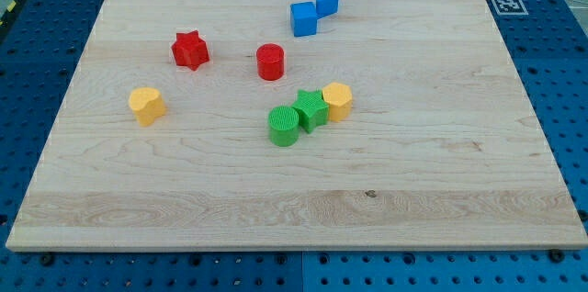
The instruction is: Move the blue triangle towards the right center
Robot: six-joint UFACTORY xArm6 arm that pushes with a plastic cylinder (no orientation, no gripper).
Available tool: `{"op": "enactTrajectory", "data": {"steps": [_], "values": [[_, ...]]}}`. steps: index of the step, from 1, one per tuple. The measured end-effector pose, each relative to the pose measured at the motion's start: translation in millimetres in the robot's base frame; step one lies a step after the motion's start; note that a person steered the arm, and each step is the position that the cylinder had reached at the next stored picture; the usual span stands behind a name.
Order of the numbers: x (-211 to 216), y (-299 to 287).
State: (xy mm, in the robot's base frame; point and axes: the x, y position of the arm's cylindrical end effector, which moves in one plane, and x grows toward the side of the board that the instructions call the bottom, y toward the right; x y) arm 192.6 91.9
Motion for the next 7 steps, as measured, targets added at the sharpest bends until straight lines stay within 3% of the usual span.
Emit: {"op": "enactTrajectory", "data": {"steps": [1, 2, 3, 5, 7], "values": [[-0.2, -108.0], [2.7, -139.9], [25.2, -96.7], [89.8, 45.7], [34.8, -24.0]]}}
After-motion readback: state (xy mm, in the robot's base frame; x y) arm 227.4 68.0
